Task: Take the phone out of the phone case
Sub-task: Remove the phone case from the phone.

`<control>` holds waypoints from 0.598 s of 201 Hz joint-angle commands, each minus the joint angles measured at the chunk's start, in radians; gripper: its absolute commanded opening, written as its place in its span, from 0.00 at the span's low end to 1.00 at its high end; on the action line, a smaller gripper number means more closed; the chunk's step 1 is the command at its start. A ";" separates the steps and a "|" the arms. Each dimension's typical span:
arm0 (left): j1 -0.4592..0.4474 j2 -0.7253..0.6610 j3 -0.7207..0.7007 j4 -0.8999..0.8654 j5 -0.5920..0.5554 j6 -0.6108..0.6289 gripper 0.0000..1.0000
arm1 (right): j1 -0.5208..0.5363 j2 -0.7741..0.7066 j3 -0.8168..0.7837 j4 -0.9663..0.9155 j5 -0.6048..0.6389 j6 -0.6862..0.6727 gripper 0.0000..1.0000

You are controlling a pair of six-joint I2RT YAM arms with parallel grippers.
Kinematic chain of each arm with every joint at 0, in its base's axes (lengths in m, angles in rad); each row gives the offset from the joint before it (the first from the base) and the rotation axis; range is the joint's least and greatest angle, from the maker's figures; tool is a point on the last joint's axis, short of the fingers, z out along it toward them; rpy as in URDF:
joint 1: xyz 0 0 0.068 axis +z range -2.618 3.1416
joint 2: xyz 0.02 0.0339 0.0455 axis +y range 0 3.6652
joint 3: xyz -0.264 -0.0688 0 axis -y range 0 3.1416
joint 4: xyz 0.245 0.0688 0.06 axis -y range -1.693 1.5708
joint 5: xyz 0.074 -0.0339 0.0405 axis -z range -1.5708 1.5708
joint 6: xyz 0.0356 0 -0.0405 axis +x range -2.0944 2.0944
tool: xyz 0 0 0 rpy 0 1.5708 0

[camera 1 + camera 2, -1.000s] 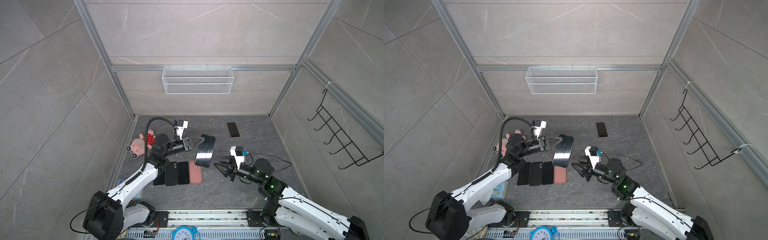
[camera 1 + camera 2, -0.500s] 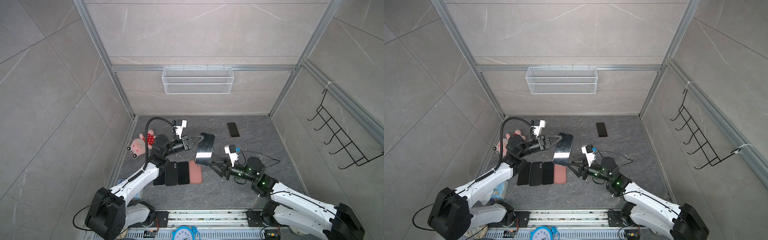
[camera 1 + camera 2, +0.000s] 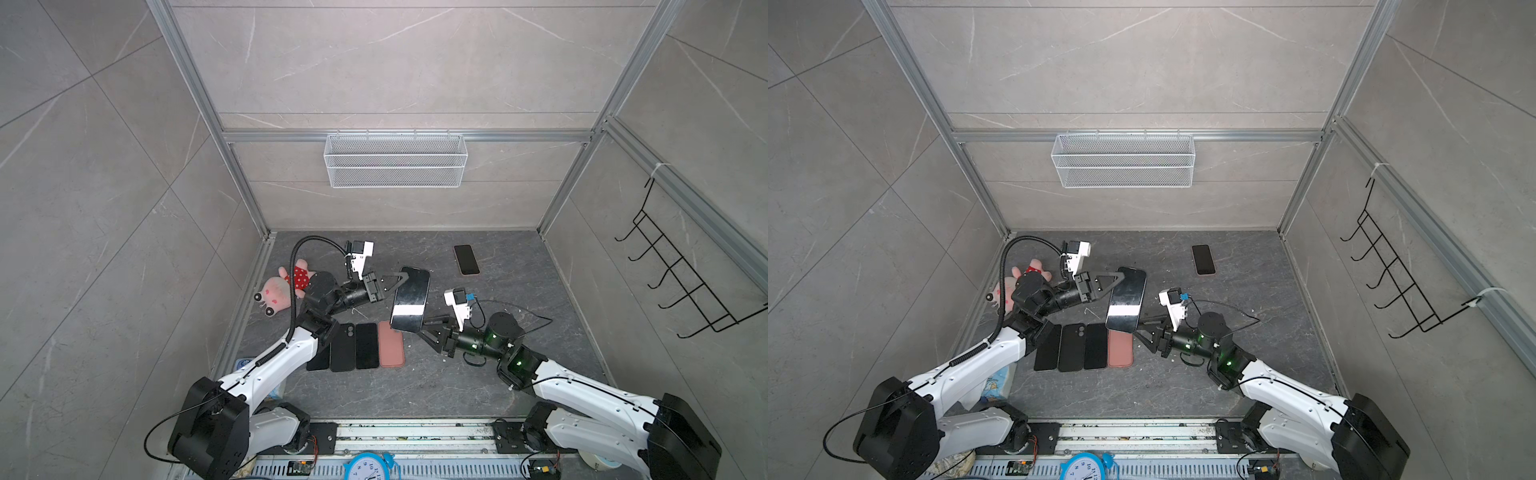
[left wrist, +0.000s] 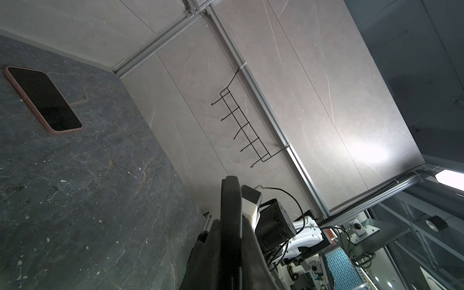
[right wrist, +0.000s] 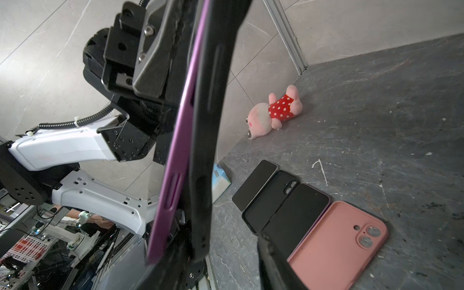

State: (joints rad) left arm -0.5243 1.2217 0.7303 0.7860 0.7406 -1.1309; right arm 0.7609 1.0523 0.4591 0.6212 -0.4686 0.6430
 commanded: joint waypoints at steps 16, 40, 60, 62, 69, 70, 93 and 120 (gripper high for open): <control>-0.025 -0.006 -0.024 0.122 -0.021 -0.026 0.00 | 0.004 0.026 0.010 0.128 -0.019 0.054 0.38; -0.025 -0.007 -0.040 0.123 -0.033 -0.020 0.00 | 0.003 0.017 0.012 0.108 -0.024 0.062 0.21; -0.024 -0.012 -0.053 0.071 -0.063 0.005 0.00 | 0.000 -0.017 0.016 0.046 -0.016 0.066 0.08; -0.024 -0.011 -0.055 0.062 -0.068 0.007 0.00 | 0.000 -0.021 0.018 0.036 -0.014 0.066 0.07; -0.023 -0.011 -0.057 0.020 -0.088 0.020 0.11 | 0.000 -0.038 0.025 -0.010 -0.001 0.066 0.02; -0.023 -0.011 -0.057 0.013 -0.091 0.023 0.14 | 0.000 -0.040 0.025 -0.016 0.001 0.066 0.01; -0.032 0.000 -0.058 -0.113 -0.154 0.071 0.46 | 0.000 -0.093 0.053 -0.165 0.049 0.070 0.00; -0.054 0.013 -0.067 -0.184 -0.223 0.125 0.67 | -0.001 -0.124 0.081 -0.308 0.091 0.104 0.00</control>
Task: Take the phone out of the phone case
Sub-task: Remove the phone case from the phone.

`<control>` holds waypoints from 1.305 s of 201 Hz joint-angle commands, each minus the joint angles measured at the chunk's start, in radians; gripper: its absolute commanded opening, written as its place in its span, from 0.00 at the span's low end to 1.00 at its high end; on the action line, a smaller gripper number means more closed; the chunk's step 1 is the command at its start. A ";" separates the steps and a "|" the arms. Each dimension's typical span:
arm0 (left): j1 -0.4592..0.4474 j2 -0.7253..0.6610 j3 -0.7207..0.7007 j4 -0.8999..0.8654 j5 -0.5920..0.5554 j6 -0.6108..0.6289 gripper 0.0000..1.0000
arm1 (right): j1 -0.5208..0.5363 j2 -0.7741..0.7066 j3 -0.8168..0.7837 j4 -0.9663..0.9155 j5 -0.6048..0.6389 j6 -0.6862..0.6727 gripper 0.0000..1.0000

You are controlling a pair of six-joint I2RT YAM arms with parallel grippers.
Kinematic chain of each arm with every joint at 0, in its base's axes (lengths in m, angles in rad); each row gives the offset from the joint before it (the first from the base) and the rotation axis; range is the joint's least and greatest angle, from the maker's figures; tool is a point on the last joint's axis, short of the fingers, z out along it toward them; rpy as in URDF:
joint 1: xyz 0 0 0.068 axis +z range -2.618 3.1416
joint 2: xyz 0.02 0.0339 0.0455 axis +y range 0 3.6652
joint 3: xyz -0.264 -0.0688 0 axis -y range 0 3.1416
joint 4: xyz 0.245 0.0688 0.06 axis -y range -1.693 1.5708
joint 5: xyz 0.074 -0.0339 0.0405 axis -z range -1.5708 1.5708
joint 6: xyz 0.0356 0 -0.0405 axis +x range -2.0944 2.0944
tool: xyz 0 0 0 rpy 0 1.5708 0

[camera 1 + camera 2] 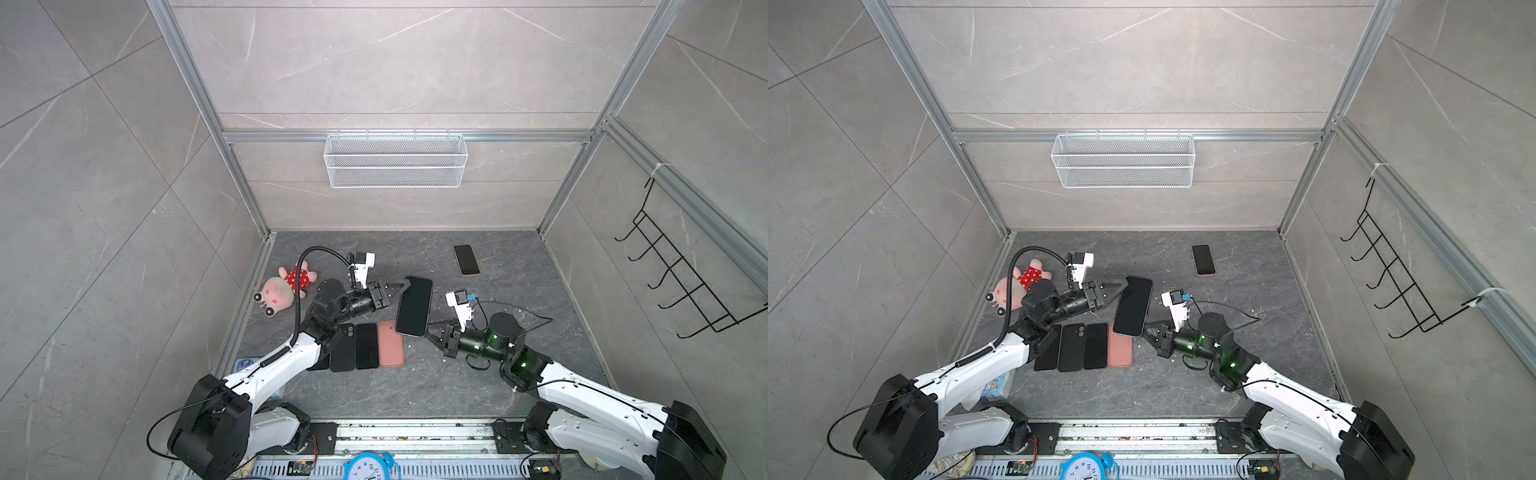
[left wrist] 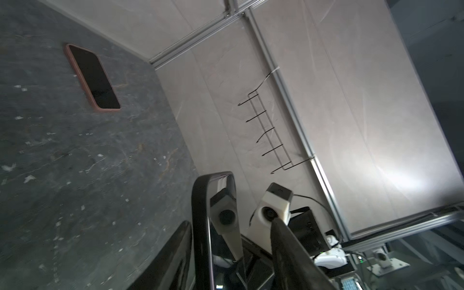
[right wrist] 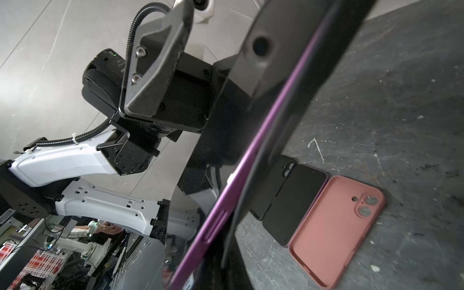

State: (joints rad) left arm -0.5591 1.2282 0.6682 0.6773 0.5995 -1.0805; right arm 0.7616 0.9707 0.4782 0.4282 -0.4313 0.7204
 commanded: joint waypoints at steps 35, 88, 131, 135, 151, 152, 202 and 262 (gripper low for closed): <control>-0.089 -0.019 0.046 -0.297 -0.194 0.238 0.78 | -0.003 -0.066 0.089 -0.271 0.092 0.037 0.00; -0.256 -0.071 0.138 -0.621 -0.411 0.568 0.80 | -0.004 -0.073 0.126 -0.470 0.142 0.020 0.00; -0.396 -0.085 0.158 -0.762 -0.519 0.764 0.80 | -0.016 -0.053 0.138 -0.539 0.141 0.005 0.00; -0.413 -0.084 0.166 -0.786 -0.538 0.786 0.80 | -0.018 -0.049 0.139 -0.539 0.138 0.006 0.00; -0.476 -0.083 0.179 -0.843 -0.619 0.844 0.80 | -0.025 -0.034 0.137 -0.538 0.120 0.006 0.00; -0.479 -0.083 0.180 -0.846 -0.622 0.847 0.80 | -0.025 -0.032 0.137 -0.537 0.119 0.006 0.00; -0.600 -0.032 0.218 -0.924 -0.765 0.940 0.76 | -0.027 0.000 0.137 -0.510 0.086 0.013 0.00; -0.632 0.060 0.282 -0.956 -0.950 0.978 0.64 | -0.027 0.002 0.130 -0.495 0.053 0.022 0.00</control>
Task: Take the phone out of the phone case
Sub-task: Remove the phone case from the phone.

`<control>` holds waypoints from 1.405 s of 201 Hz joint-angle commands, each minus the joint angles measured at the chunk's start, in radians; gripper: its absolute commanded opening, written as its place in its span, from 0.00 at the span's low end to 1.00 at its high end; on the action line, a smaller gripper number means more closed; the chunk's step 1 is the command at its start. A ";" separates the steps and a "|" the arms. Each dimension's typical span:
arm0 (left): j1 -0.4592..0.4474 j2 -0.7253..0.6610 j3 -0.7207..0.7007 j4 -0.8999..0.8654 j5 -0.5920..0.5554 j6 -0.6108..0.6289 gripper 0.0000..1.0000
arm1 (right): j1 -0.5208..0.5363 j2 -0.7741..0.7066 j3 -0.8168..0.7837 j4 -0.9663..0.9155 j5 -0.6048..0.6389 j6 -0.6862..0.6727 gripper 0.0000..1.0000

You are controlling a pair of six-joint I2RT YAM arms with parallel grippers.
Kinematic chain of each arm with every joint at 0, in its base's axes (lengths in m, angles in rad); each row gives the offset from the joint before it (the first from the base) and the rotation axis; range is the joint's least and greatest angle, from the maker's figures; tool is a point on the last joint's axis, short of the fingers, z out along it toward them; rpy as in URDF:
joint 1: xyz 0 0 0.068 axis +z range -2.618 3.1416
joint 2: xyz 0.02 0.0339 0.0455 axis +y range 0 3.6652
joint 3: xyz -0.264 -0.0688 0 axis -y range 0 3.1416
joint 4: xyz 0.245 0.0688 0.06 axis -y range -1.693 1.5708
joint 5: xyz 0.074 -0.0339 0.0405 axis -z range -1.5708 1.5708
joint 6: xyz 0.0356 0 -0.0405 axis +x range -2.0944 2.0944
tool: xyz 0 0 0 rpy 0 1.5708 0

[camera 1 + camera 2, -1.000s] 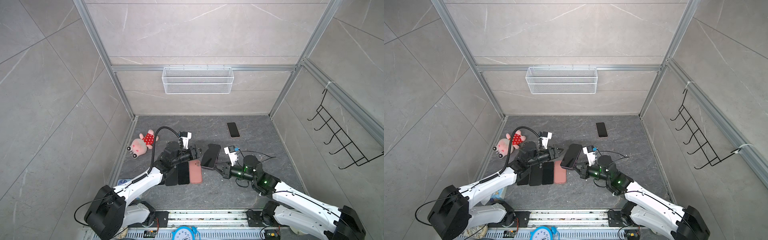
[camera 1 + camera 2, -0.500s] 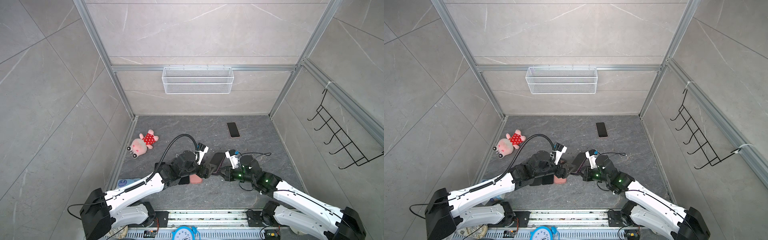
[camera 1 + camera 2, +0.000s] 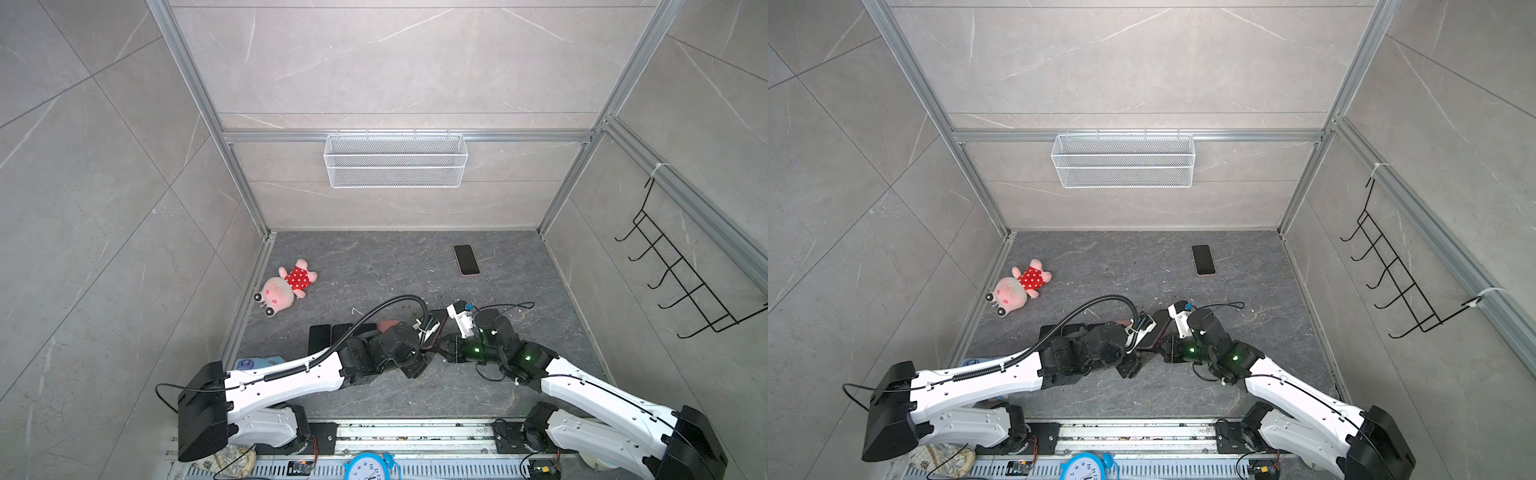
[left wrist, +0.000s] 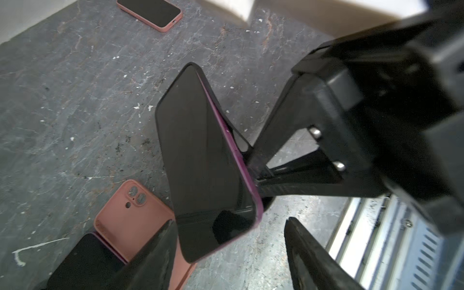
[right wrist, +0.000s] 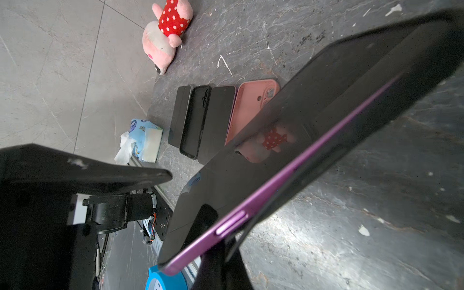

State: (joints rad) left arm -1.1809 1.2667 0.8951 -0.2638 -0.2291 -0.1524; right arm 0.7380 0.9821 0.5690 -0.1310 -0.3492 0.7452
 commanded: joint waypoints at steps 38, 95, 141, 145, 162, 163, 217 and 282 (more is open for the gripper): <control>-0.031 0.056 0.066 0.011 -0.184 0.075 0.48 | -0.003 -0.012 0.016 0.086 -0.056 0.011 0.00; -0.080 0.107 0.051 0.096 -0.170 0.086 0.15 | -0.003 -0.029 -0.003 0.098 -0.076 0.027 0.00; -0.092 0.062 0.013 0.167 -0.157 0.065 0.05 | -0.003 -0.055 -0.015 0.067 -0.065 0.027 0.00; -0.094 0.055 0.013 0.166 -0.161 0.065 0.05 | -0.003 -0.056 -0.018 0.063 -0.063 0.027 0.00; -0.107 0.032 0.019 0.161 -0.194 0.075 0.04 | -0.003 -0.053 -0.032 0.044 -0.052 0.023 0.00; -0.107 0.031 0.020 0.161 -0.199 0.076 0.04 | -0.004 -0.053 -0.035 0.044 -0.051 0.023 0.00; -0.168 -0.004 0.080 0.000 -0.442 0.096 0.03 | -0.059 0.017 -0.142 0.031 -0.011 0.048 0.00; -0.209 0.014 0.128 -0.167 -0.522 0.051 0.02 | -0.261 0.020 -0.190 -0.002 -0.063 0.018 0.00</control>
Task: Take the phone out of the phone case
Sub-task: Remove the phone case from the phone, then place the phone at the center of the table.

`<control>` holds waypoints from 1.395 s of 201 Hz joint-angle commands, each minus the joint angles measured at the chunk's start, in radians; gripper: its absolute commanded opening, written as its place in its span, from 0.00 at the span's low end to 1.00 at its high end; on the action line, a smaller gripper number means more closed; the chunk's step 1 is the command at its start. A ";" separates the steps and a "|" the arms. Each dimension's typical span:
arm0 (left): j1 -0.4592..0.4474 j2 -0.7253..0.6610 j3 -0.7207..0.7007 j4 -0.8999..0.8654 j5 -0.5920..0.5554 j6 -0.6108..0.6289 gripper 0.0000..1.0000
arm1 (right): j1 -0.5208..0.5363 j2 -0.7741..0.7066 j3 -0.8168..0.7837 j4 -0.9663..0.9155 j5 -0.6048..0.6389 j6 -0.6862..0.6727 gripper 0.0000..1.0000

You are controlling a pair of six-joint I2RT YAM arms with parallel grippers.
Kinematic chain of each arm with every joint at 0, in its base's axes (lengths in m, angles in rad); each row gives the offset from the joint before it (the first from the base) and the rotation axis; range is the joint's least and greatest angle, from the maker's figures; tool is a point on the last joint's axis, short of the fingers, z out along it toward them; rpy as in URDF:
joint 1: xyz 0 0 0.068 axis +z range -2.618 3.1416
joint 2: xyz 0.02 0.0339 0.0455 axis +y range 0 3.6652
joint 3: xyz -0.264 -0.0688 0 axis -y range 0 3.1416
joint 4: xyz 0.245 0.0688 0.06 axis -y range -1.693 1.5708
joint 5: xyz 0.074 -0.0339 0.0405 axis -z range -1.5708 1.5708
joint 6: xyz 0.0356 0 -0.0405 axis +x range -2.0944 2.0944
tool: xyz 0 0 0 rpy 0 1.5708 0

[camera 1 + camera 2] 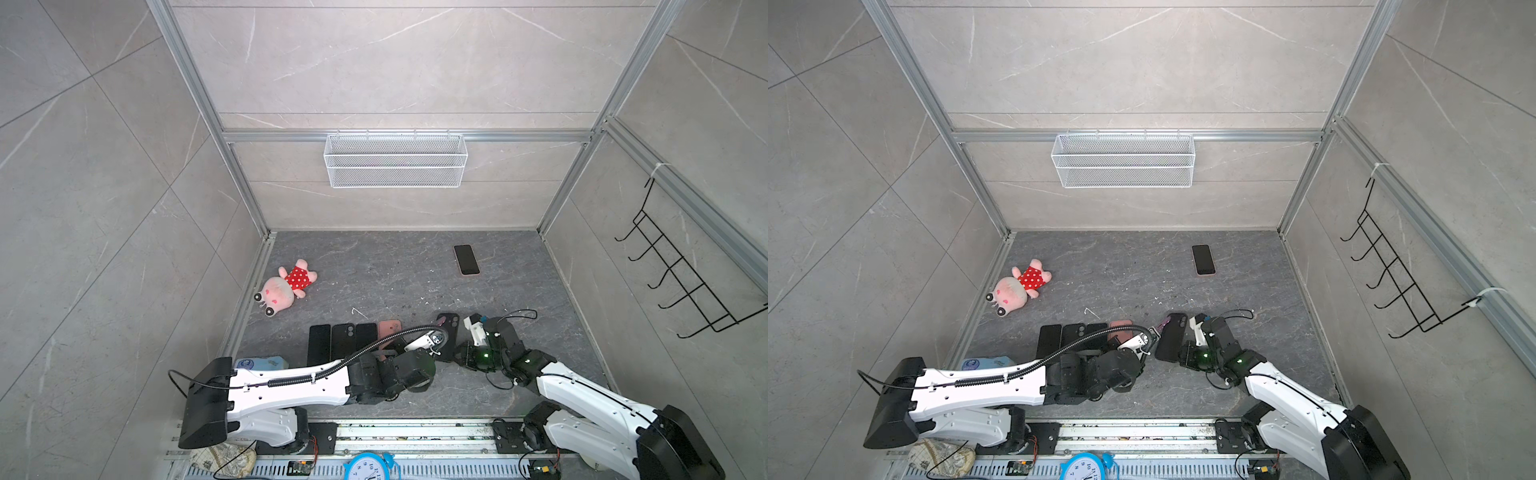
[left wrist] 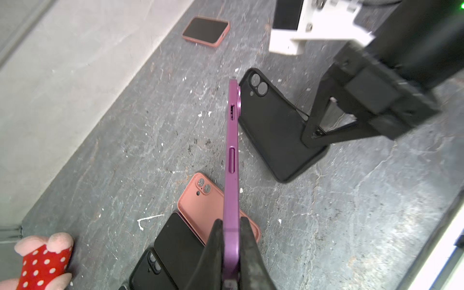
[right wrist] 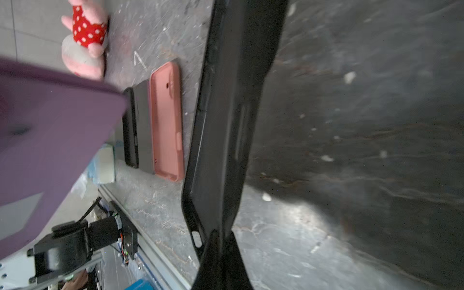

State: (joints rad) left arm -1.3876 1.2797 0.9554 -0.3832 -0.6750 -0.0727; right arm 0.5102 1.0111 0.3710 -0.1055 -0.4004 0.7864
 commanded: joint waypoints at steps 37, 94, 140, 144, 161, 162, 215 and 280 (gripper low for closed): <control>-0.006 0.168 0.194 -0.229 -0.186 -0.124 0.02 | -0.060 -0.052 0.067 -0.202 0.032 -0.094 0.00; -0.012 0.497 0.491 -0.585 -0.277 -0.302 0.00 | -0.102 -0.059 0.099 -0.294 0.006 -0.152 0.00; -0.027 0.719 0.710 -0.898 -0.274 -0.485 0.00 | -0.123 -0.041 0.109 -0.320 0.003 -0.185 0.00; -0.031 0.733 0.721 -0.912 -0.271 -0.498 0.00 | -0.125 -0.038 0.110 -0.321 0.003 -0.188 0.00; -0.043 0.781 0.753 -0.949 -0.257 -0.528 0.00 | -0.133 -0.022 0.113 -0.319 -0.008 -0.200 0.00; -0.044 0.784 0.754 -0.949 -0.256 -0.528 0.00 | -0.134 -0.021 0.113 -0.319 -0.009 -0.201 0.00; -0.073 0.889 0.818 -0.962 -0.240 -0.543 0.00 | -0.137 0.052 0.136 -0.310 -0.054 -0.243 0.00; -0.089 0.970 0.849 -0.960 -0.220 -0.547 0.14 | -0.137 0.102 0.130 -0.285 -0.083 -0.260 0.00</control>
State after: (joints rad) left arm -1.4555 2.2124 1.7691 -1.3331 -0.8841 -0.6376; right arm 0.3649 1.0958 0.4744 -0.4164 -0.4320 0.5598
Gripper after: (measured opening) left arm 0.131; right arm 0.060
